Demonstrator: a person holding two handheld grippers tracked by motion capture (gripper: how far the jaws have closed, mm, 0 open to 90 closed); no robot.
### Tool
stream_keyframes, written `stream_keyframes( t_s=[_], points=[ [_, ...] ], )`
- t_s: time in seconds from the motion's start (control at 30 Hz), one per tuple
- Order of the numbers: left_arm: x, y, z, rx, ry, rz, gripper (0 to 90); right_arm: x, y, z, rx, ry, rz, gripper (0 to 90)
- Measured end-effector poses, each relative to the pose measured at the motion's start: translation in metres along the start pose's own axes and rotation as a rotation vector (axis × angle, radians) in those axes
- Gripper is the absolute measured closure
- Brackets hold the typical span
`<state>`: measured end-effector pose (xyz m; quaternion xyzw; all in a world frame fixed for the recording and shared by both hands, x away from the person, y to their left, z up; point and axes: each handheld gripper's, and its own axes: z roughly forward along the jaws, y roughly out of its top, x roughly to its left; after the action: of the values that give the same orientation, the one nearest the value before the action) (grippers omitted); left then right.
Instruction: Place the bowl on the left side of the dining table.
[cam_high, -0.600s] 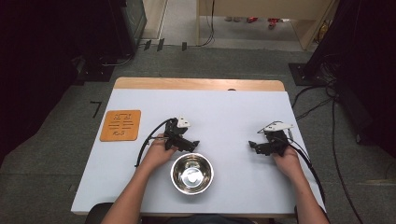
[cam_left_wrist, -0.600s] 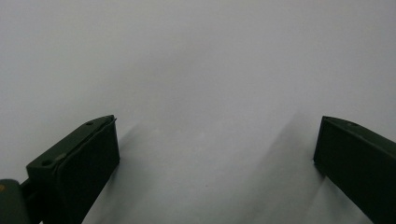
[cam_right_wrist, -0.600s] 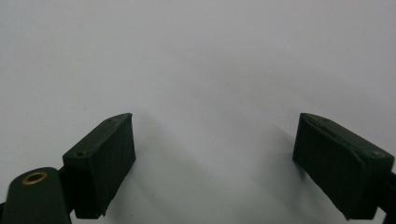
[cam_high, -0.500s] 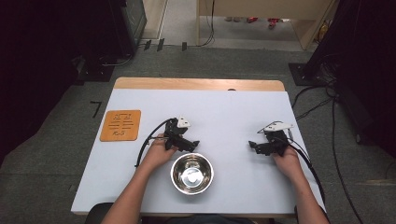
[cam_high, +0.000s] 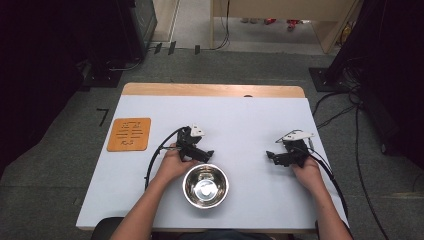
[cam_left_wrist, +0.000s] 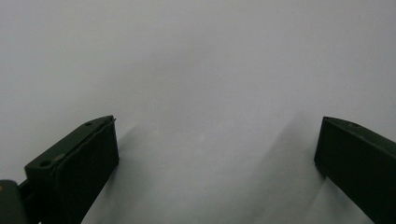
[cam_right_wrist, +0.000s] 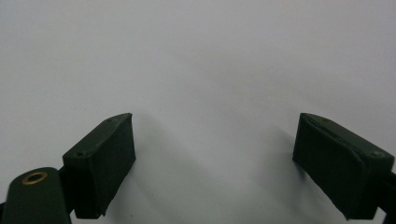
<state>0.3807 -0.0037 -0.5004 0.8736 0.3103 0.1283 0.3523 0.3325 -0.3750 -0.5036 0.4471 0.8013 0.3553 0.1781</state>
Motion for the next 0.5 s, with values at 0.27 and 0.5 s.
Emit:
stream_keyframes(
  t_s=[0.27,0.5],
  points=[
    [-0.0002,0.0001,0.0001,0.001,0.002,-0.001,0.0,0.0000,0.0000,0.0000,0.000,0.000,0.000,12.4],
    [-0.0008,0.0048,0.0004,0.032,0.010,-0.013,0.2,0.0000,0.0001,-0.0001,0.001,0.000,-0.001,12.4]
  ],
)
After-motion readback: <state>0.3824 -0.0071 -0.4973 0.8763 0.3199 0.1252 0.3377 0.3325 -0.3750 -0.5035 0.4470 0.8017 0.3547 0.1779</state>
